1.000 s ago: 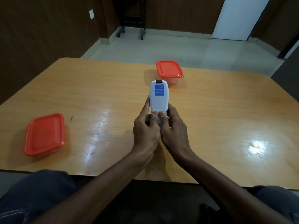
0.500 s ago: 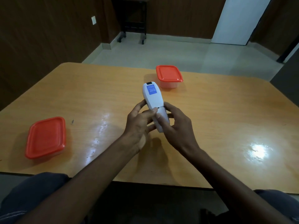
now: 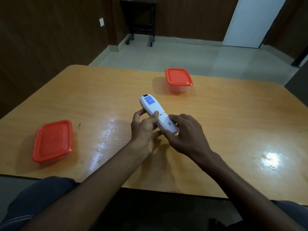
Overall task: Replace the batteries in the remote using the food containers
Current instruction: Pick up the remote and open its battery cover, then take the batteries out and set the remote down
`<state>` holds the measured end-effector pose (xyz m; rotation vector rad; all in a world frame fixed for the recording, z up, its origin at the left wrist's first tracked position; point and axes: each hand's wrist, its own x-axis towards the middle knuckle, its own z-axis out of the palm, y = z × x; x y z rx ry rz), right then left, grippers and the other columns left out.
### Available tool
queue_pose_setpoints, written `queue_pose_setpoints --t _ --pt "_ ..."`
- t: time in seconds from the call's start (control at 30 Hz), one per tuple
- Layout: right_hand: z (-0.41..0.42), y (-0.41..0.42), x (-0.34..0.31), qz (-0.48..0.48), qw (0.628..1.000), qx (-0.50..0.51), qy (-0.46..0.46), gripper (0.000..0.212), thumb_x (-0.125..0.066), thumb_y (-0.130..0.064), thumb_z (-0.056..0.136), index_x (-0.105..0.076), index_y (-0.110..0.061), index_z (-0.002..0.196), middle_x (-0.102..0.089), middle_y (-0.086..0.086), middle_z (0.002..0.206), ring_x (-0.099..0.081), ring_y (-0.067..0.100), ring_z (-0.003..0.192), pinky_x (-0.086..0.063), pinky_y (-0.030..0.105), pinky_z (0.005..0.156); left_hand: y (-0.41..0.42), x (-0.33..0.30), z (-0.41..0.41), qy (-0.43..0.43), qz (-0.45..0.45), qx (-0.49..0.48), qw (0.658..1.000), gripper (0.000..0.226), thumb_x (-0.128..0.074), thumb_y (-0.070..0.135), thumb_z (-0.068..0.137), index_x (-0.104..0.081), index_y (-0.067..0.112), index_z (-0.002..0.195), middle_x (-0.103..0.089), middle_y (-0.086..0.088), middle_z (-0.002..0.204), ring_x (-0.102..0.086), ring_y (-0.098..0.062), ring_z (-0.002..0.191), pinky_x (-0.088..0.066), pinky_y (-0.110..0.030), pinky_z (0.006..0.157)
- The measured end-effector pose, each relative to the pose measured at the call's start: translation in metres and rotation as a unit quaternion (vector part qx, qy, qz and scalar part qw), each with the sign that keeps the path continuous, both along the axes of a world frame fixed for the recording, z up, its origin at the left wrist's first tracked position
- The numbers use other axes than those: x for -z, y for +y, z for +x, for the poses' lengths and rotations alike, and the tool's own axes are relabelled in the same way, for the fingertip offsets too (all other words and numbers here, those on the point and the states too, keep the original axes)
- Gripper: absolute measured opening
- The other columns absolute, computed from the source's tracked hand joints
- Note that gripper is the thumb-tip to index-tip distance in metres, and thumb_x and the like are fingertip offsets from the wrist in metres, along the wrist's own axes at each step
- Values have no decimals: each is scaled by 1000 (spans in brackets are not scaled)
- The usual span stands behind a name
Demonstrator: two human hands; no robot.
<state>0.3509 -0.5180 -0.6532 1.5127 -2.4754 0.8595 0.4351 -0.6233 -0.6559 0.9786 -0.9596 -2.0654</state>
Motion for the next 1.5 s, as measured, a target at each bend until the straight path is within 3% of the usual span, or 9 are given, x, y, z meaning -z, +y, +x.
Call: queue_pose_setpoints --t 0.17,0.27,0.33,0.63,0.7,0.83,1.03,1.23,1.5 --pt "-4 12 -4 -9 1000 20 -18 44 -74 -42 82 -68 -15 117 -70 2 97 -61 23 89 -48 35 73 -30 -5 8 -10 -6 -80 997 37 -67 10 93 -54 25 124 -73 -11 107 -75 -28 88 -61 -48 74" --pt "-10 12 1 -7 997 56 -48 57 -74 -45 83 -55 -18 129 -70 3 105 -63 25 94 -45 33 72 -37 -6 12 -19 -35 -32 999 37 -69 14 93 -56 27 125 -74 -10 108 -75 -27 91 -62 -47 73" --pt "-17 10 5 25 996 81 -23 51 -71 -42 86 -50 -17 125 -68 7 105 -58 27 91 -38 34 67 -32 -3 11 -29 -31 -6 999 39 -70 16 92 -58 25 129 -74 -10 108 -74 -28 93 -62 -46 71" --pt "-29 7 12 122 982 136 53 39 -61 -45 92 -61 -14 115 -64 5 112 -53 25 105 -42 34 67 -16 6 2 -63 -14 66 996 43 -69 17 93 -57 24 133 -75 -9 108 -75 -27 91 -62 -50 73" --pt "-22 7 8 69 989 105 74 33 -63 -40 92 -66 -15 113 -65 3 112 -54 23 105 -42 31 68 -16 6 3 -67 -19 71 995 44 -69 17 93 -57 24 135 -74 -8 109 -74 -27 92 -62 -51 75" --pt "-2 3 6 -33 999 -23 -11 18 -61 -28 92 -68 -20 107 -65 -2 104 -59 17 95 -44 28 72 -15 3 5 -73 -39 89 993 46 -69 16 92 -56 26 136 -72 -10 115 -73 -30 94 -63 -48 71" --pt "-1 1 10 -38 996 -61 -51 30 -42 -45 90 -62 -26 101 -53 -4 100 -61 20 80 -53 43 71 -7 0 9 -65 -88 102 989 46 -71 14 90 -59 28 132 -73 -9 116 -75 -27 91 -59 -34 57" --pt "-3 0 10 -37 994 -84 -55 21 -48 -40 92 -57 -25 103 -52 -6 102 -62 15 78 -55 43 67 -7 -5 11 -79 -135 91 984 42 -72 18 90 -59 29 129 -73 -8 115 -71 -32 103 -63 -48 71" --pt "-8 -3 1 -37 990 -106 -90 22 -58 -34 83 -55 -17 95 -54 -1 87 -54 17 73 -49 35 64 -2 -3 13 -88 -172 100 976 30 -72 20 91 -62 31 118 -78 5 87 -75 -24 93 -64 -46 67"
